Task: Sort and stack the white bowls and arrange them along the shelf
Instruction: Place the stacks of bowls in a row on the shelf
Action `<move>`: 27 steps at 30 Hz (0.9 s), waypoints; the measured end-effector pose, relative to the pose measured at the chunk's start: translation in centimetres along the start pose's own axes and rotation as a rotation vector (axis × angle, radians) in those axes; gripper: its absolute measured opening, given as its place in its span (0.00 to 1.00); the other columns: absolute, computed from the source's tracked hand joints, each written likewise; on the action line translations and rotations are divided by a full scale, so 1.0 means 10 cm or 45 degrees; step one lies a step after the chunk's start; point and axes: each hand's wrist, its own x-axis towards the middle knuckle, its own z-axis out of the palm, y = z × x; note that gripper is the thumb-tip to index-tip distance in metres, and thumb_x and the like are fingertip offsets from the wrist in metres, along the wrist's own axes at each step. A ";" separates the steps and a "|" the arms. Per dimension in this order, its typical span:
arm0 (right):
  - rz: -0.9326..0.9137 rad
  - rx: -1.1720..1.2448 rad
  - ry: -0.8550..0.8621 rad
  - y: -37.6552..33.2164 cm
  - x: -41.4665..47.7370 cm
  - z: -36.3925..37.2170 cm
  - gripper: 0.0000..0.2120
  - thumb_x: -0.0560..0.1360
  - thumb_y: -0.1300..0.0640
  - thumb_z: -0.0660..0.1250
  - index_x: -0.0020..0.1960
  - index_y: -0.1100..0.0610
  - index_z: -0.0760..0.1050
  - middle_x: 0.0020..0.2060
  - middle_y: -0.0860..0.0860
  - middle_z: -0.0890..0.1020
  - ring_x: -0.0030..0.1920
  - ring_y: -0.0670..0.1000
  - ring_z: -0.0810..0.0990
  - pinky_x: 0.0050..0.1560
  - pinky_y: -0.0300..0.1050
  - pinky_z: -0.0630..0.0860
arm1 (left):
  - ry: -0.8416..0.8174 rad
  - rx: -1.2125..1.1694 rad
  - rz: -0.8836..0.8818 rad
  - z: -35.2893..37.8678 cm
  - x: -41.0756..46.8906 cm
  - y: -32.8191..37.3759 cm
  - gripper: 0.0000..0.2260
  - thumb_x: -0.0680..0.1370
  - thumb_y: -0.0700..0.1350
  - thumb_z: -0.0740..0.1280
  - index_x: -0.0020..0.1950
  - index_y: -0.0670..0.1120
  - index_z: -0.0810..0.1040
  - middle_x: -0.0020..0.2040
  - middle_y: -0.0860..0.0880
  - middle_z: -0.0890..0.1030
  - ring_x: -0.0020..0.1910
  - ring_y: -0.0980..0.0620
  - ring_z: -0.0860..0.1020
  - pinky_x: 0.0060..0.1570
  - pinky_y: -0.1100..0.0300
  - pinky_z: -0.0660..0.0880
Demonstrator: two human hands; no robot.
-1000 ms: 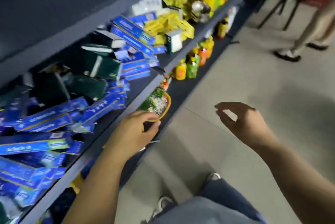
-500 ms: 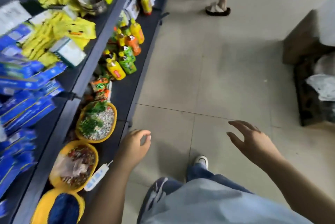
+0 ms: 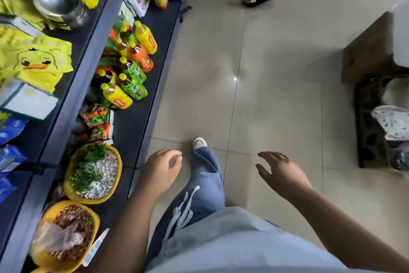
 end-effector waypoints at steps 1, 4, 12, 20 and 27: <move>0.003 -0.021 -0.017 -0.06 0.17 -0.09 0.20 0.79 0.48 0.56 0.70 0.52 0.64 0.69 0.48 0.70 0.69 0.49 0.66 0.63 0.40 0.63 | -0.003 -0.010 -0.002 -0.06 0.19 -0.01 0.08 0.76 0.39 0.66 0.52 0.38 0.81 0.51 0.41 0.82 0.53 0.42 0.79 0.53 0.54 0.72; 0.073 -0.038 -0.081 -0.23 0.64 -0.40 0.20 0.79 0.48 0.55 0.70 0.52 0.65 0.69 0.48 0.70 0.68 0.50 0.68 0.62 0.40 0.65 | -0.047 -0.016 -0.046 -0.34 0.74 0.03 0.15 0.73 0.46 0.62 0.48 0.37 0.82 0.48 0.40 0.83 0.49 0.42 0.80 0.49 0.56 0.72; 0.147 0.069 -0.045 -0.66 1.85 -1.26 0.18 0.79 0.49 0.57 0.66 0.53 0.70 0.64 0.51 0.75 0.61 0.53 0.74 0.56 0.43 0.69 | -0.033 -0.042 -0.049 -1.10 2.24 0.16 0.10 0.76 0.40 0.65 0.54 0.37 0.80 0.54 0.41 0.81 0.55 0.43 0.78 0.49 0.62 0.68; 0.117 0.177 -0.022 -0.71 2.97 -1.80 0.15 0.79 0.52 0.58 0.62 0.55 0.73 0.59 0.52 0.78 0.57 0.53 0.76 0.56 0.44 0.71 | 0.051 -0.026 -0.135 -1.33 3.54 0.34 0.11 0.77 0.39 0.63 0.57 0.40 0.79 0.57 0.44 0.80 0.57 0.47 0.76 0.48 0.65 0.66; -0.028 0.196 0.023 -0.61 4.29 -2.76 0.17 0.78 0.50 0.59 0.65 0.52 0.71 0.63 0.49 0.76 0.62 0.51 0.73 0.57 0.41 0.67 | 0.070 -0.045 -0.192 -1.49 4.74 0.88 0.10 0.78 0.40 0.63 0.57 0.41 0.79 0.56 0.47 0.80 0.56 0.49 0.76 0.44 0.69 0.63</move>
